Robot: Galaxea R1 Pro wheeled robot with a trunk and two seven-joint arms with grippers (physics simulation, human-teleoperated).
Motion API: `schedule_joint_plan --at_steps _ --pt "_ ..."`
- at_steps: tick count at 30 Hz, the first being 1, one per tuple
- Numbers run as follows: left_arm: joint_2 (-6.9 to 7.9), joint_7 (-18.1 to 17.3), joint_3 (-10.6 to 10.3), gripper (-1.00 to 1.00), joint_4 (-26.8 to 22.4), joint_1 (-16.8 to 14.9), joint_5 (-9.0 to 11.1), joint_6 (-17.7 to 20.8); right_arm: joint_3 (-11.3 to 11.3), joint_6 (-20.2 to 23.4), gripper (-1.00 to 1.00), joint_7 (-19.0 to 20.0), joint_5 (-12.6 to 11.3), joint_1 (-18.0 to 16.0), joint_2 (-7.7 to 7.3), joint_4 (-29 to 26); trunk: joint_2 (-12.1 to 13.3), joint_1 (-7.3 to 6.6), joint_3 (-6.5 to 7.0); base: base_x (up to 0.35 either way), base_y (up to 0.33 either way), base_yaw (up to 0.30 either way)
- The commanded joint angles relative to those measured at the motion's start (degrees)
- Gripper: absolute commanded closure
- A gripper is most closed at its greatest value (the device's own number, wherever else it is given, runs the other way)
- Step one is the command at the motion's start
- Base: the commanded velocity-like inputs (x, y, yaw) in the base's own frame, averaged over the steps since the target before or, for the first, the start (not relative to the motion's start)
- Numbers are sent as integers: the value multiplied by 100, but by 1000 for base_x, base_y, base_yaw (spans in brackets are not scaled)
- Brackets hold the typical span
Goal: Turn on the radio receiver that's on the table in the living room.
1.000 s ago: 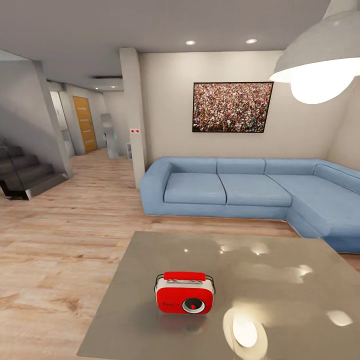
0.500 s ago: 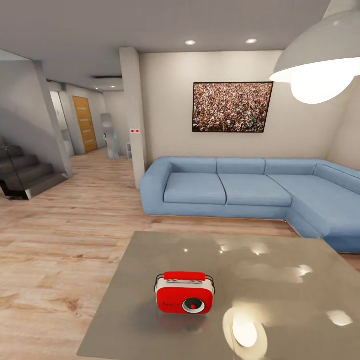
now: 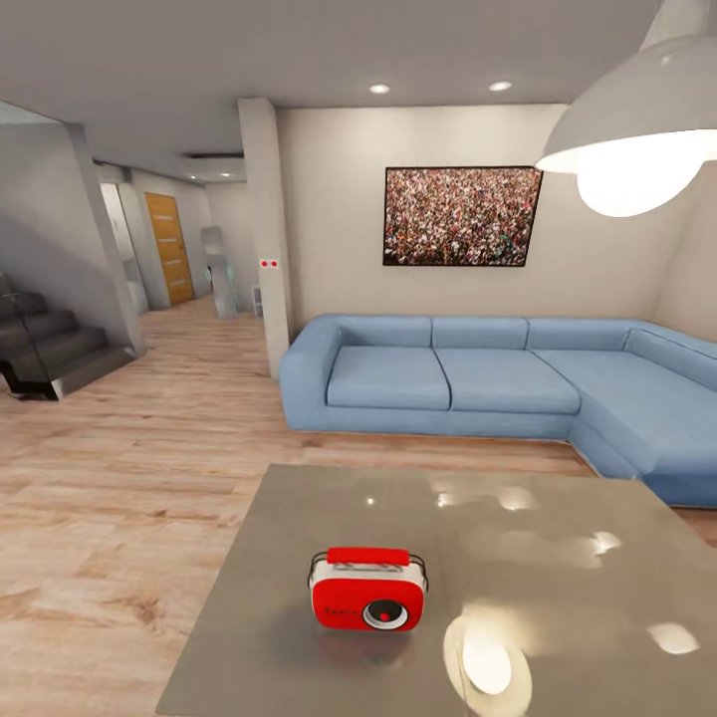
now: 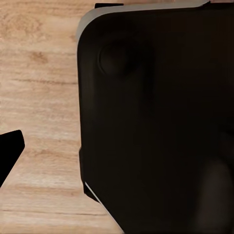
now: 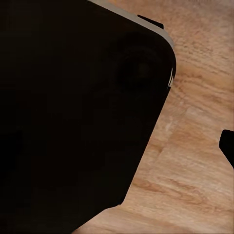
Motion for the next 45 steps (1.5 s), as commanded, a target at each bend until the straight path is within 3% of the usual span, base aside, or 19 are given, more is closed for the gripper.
schedule_joint_plan --at_steps 1,36,45 --pt "0 0 0 -100 0 0 2 1 0 0 -100 0 0 0 1 0 42 -23 19 0 0 0" --pt "-1 0 1 -100 0 0 -3 -2 1 1 -100 -18 -1 0 -6 0 1445 -791 355 0 0 0" --pt "-1 2 4 -100 0 0 -3 -2 1 1 -100 -18 -1 0 -7 0 1445 -791 272 0 0 0"
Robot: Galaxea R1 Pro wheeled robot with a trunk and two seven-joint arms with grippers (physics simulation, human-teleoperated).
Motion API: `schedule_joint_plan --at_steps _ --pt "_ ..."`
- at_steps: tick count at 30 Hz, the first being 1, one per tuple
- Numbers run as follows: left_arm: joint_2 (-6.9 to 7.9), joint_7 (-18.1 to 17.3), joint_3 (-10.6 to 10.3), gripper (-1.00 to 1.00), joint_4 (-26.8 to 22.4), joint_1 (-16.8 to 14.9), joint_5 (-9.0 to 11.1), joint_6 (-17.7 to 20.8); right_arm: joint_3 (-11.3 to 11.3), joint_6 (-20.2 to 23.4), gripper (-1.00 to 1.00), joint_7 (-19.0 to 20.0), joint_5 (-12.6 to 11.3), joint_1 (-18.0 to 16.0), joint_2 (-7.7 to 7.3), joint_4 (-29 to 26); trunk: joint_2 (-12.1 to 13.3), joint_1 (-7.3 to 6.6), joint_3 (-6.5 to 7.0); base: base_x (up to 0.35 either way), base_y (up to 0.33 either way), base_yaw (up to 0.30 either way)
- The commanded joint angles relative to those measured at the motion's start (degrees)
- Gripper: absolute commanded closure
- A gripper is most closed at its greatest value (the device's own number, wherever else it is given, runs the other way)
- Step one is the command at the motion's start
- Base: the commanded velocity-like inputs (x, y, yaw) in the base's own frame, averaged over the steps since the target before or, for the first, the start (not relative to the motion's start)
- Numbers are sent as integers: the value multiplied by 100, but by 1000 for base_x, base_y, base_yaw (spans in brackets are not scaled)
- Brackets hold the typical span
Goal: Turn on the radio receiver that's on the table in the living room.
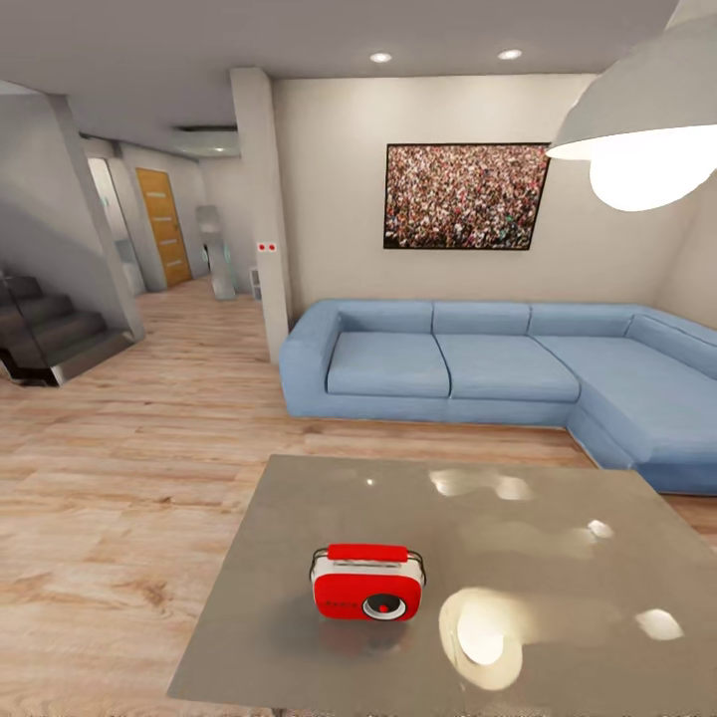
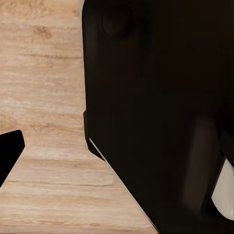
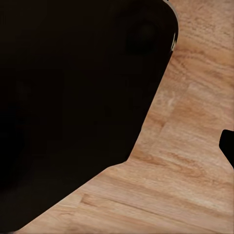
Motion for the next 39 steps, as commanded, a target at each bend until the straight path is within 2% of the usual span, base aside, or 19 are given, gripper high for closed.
schedule_joint_plan --at_steps 1,9,39 --pt "0 -1 2 -100 0 0 0 0 0 0 -100 -1 0 0 -1 0 0 0 -10 0 0 0" --pt "2 -2 -64 -100 -6 0 -28 -6 0 -2 -100 0 0 0 0 0 0 0 -83 0 0 0" --pt "16 -2 -73 -100 -18 0 -44 -9 -9 -9 -100 -17 0 0 4 0 0 0 -360 0 0 0"
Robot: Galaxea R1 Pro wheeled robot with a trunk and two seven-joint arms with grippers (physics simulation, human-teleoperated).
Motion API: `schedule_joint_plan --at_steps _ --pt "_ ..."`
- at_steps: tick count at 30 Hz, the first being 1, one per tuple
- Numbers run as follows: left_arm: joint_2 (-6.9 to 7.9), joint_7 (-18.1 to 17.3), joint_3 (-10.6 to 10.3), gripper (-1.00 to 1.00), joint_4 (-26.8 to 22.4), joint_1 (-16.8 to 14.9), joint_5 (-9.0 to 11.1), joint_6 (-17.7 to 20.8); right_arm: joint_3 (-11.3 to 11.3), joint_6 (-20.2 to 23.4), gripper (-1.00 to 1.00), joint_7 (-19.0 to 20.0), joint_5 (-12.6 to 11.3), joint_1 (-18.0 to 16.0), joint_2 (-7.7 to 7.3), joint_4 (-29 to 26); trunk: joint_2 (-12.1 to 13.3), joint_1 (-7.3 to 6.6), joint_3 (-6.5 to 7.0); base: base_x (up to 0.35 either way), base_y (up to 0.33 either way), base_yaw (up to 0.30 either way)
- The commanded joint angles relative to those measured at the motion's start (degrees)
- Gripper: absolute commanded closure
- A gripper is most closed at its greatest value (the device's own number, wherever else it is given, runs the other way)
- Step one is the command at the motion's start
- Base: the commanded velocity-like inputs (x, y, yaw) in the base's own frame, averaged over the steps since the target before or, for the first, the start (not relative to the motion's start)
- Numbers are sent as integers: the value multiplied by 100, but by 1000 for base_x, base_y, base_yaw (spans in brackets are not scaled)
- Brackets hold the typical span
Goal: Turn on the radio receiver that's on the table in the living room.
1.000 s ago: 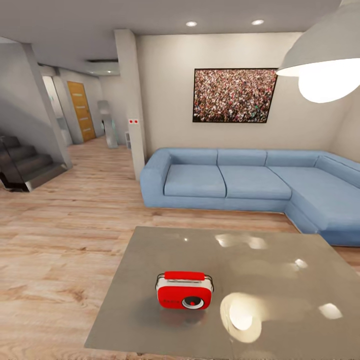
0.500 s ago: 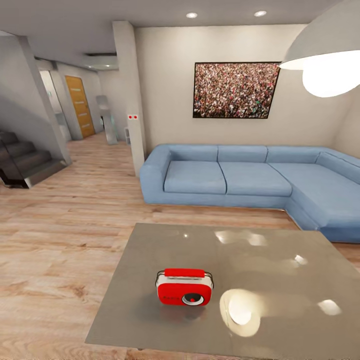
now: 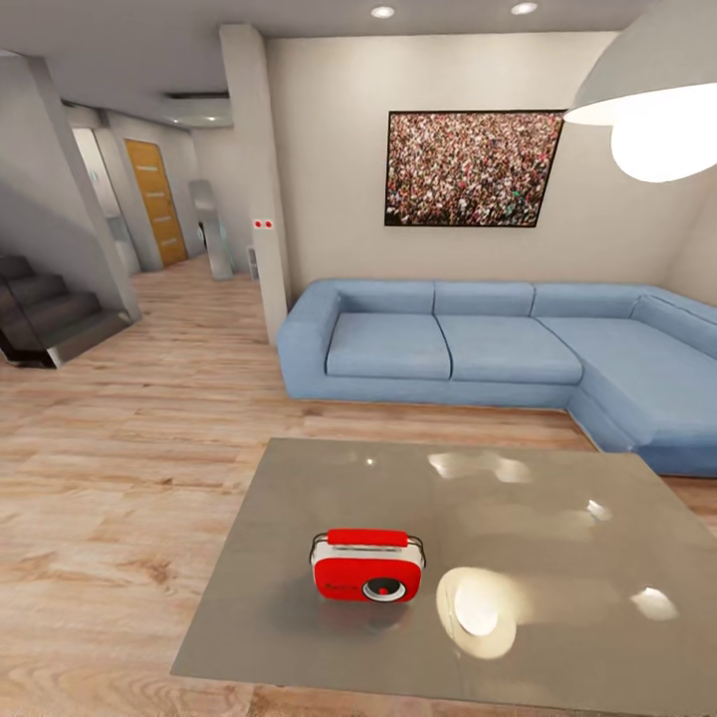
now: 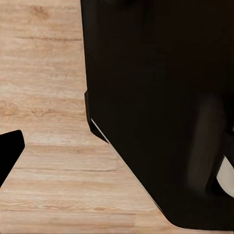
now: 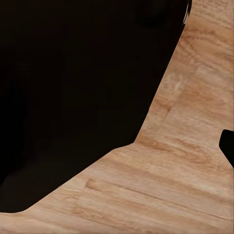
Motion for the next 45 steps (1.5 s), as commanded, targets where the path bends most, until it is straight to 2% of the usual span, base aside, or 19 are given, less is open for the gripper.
schedule_joint_plan --at_steps 1,19,22,23,24,45 --pt "1 0 0 -100 0 0 0 0 0 0 -100 0 0 0 -1 0 0 0 -10 0 0 0" --pt "0 0 -3 -100 0 0 0 0 0 0 -100 0 -13 0 5 0 0 0 -176 0 0 0" --pt "-1 0 -7 -100 0 0 0 0 2 -3 -100 -7 -138 0 6 0 0 0 -204 0 0 0" --pt "-4 0 -8 -100 0 0 0 0 14 -16 -100 -1 -335 0 -1 0 0 0 -213 0 0 0" --pt "-2 0 -9 -100 0 0 0 0 16 -17 -100 -1 -351 0 -2 0 0 0 -222 0 0 0" --pt "0 0 -9 -100 0 0 0 0 26 11 -100 0 -387 0 -3 0 0 0 -416 0 0 0"
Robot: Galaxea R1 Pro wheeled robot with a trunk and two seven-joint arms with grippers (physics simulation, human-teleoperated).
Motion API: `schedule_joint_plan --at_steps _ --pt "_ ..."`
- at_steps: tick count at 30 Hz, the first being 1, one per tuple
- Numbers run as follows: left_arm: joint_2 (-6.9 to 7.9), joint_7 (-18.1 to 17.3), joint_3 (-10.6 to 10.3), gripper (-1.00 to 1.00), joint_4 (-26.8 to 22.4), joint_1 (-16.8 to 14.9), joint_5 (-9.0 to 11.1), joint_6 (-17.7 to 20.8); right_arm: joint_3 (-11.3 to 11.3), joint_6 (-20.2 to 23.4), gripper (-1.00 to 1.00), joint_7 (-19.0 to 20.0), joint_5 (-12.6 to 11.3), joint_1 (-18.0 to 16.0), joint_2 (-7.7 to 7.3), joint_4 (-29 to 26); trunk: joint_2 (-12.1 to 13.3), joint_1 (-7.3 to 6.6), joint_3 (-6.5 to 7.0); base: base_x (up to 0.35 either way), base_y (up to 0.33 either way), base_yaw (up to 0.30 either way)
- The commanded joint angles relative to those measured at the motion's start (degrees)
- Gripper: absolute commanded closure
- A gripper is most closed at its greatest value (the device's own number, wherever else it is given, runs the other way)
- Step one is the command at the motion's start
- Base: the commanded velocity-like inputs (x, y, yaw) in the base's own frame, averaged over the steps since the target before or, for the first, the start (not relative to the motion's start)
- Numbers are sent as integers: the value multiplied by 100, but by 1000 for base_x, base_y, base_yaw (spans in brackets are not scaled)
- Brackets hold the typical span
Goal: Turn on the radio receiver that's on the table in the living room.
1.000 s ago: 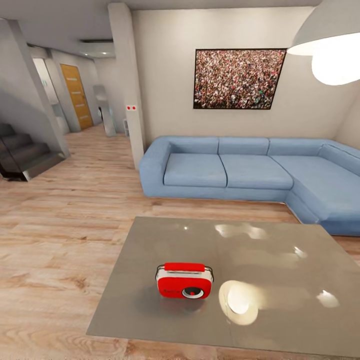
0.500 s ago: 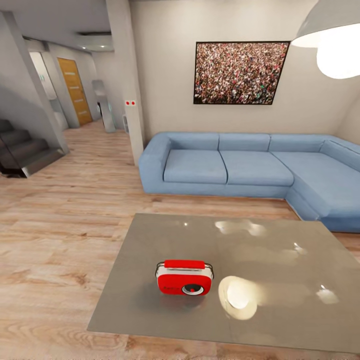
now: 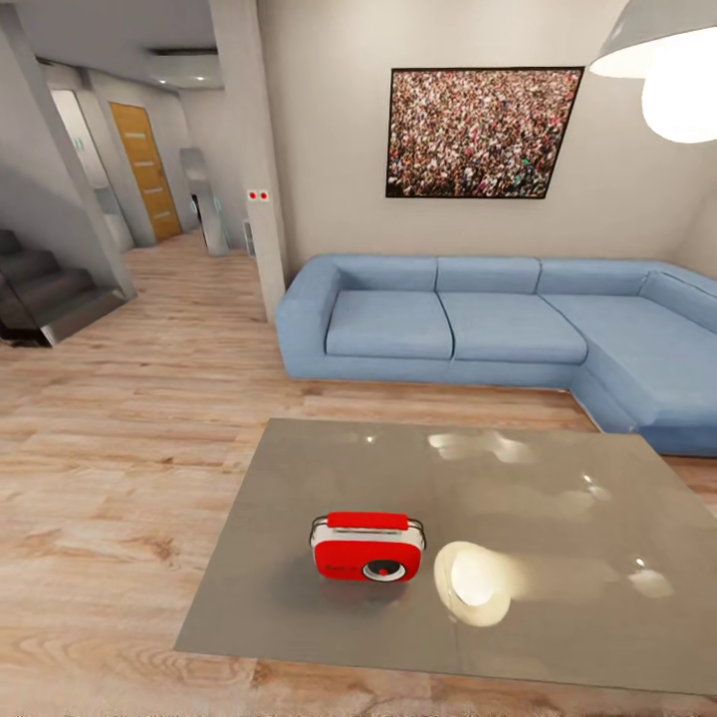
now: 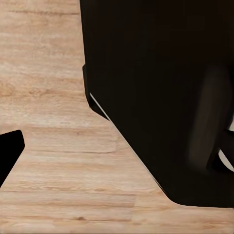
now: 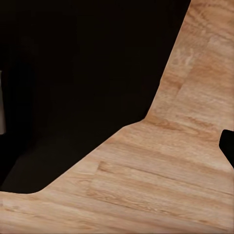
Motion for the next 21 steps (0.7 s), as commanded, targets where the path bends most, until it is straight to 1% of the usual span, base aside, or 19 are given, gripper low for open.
schedule_joint_plan --at_steps 1,21 --pt "1 0 0 -100 0 0 0 0 0 3 -100 0 0 0 0 0 0 0 -10 0 0 0" --pt "-2 0 0 -100 0 0 0 0 0 2 -100 0 0 0 0 0 0 0 -194 0 0 0"
